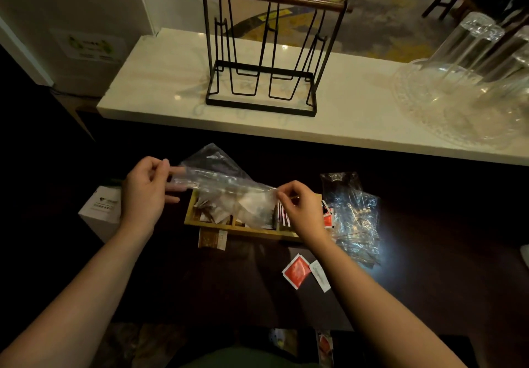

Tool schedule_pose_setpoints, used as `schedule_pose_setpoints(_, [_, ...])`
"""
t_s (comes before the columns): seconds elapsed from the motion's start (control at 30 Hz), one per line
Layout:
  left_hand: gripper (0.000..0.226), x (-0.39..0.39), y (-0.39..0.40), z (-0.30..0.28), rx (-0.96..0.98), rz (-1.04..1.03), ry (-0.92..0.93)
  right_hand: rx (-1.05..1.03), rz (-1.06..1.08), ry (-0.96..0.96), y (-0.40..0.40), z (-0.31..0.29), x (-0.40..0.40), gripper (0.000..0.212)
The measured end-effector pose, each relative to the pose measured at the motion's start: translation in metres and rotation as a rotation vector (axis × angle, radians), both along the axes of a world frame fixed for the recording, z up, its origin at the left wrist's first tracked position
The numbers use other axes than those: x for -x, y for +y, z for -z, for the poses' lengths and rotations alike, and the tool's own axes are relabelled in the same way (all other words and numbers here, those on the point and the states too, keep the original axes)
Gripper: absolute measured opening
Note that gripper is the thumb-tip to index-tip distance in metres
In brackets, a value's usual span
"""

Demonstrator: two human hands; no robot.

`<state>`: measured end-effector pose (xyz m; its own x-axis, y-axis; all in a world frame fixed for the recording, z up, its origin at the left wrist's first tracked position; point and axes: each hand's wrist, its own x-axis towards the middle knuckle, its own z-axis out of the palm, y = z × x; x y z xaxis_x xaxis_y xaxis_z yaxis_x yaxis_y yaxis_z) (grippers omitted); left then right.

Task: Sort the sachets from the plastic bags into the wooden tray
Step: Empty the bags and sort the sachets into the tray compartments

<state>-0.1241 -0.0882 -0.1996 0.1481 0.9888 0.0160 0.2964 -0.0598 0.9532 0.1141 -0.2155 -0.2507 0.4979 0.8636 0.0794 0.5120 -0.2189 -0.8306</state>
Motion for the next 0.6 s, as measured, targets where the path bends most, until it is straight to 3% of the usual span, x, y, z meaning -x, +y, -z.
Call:
schedule_pose_setpoints(0.13, [0.011,-0.016,-0.010,0.021,-0.033,0.097,0.191,-0.091,0.237,-0.070,-0.032,-0.001,-0.027,0.016])
schedule_pose_setpoints(0.2, [0.013,-0.023,-0.016,0.034,-0.087,0.193,0.374,-0.115,0.345,-0.082,-0.048,-0.001,-0.041,0.021])
schedule_pose_setpoints(0.4, [0.045,-0.033,-0.014,0.091,-0.229,0.520,0.765,-0.053,0.687,-0.142,-0.091,0.012,-0.080,0.014])
schedule_pose_setpoints(0.6, [0.068,-0.041,0.001,0.105,-0.252,0.557,0.909,0.122,0.821,-0.219,-0.118,0.033,-0.109,0.005])
